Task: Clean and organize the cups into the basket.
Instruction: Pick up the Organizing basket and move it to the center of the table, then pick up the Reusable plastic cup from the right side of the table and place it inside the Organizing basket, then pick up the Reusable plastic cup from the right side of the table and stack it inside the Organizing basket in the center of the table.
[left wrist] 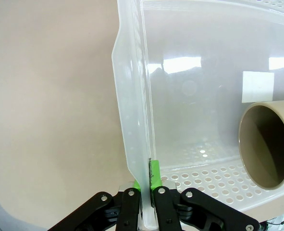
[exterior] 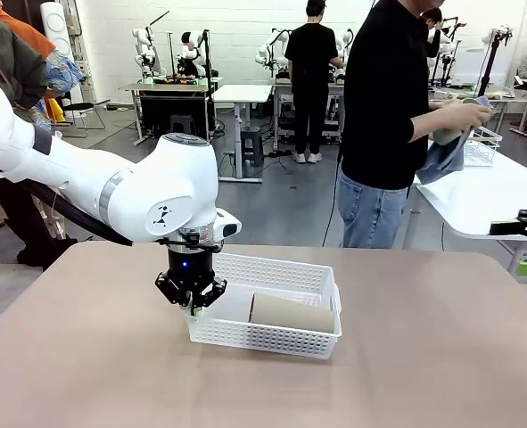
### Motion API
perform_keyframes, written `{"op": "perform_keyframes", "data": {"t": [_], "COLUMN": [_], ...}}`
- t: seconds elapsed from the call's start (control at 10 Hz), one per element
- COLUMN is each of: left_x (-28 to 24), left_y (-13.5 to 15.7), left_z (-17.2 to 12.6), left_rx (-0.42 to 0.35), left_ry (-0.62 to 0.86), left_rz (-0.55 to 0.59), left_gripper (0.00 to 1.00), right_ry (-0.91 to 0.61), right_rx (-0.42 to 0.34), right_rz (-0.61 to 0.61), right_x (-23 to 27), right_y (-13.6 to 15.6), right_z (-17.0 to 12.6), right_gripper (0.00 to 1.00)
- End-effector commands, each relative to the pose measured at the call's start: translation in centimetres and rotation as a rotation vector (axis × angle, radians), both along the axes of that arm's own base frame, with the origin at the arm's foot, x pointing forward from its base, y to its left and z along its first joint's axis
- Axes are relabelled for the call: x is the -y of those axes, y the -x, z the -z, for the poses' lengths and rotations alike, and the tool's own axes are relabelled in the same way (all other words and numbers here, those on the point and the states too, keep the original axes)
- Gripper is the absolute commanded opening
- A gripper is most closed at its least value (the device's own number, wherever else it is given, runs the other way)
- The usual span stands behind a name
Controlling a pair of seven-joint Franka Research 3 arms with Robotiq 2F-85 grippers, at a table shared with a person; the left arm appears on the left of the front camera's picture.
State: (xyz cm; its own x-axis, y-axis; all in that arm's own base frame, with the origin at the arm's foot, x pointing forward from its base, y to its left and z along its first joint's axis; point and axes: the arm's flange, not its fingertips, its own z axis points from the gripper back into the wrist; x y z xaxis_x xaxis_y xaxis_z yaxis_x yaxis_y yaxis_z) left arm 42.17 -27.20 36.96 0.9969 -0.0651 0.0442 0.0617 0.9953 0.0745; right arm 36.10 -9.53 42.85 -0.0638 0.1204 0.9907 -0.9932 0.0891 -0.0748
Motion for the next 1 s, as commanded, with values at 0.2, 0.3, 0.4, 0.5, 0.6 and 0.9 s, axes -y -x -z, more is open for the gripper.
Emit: {"op": "perform_keyframes", "data": {"t": [0.2, 0.3, 0.4, 0.5, 0.6, 0.9], "left_x": [0.0, 0.0, 0.0, 0.0, 0.0, 0.0], "left_y": [0.1, 0.1, 0.1, 0.1, 0.1, 0.1], "left_z": [0.0, 0.0, 0.0, 0.0, 0.0, 0.0], "left_rx": [0.003, 0.003, 0.003, 0.003, 0.003, 0.003], "left_ry": [-0.004, -0.004, -0.004, -0.004, -0.004, -0.004], "left_rz": [0.0, 0.0, 0.0, 0.0, 0.0, 0.0], "left_gripper": [0.0, 0.0, 0.0, 0.0, 0.0, 0.0], "right_ry": [0.0, -0.014, -0.014, -0.014, -0.014, -0.014], "right_rx": [-0.028, -0.004, -0.004, -0.004, -0.004, -0.004], "right_rz": [0.097, 0.06, 0.06, 0.06, 0.06, 0.06], "right_x": [4.8, 3.3, 3.3, 3.3, 3.3, 3.3], "right_y": [-0.4, 0.1, 0.1, 0.1, 0.1, 0.1], "right_z": [-0.6, -0.3, -0.3, -0.3, -0.3, -0.3], "right_gripper": [1.0, 1.0, 1.0, 1.0, 1.0, 1.0]}}
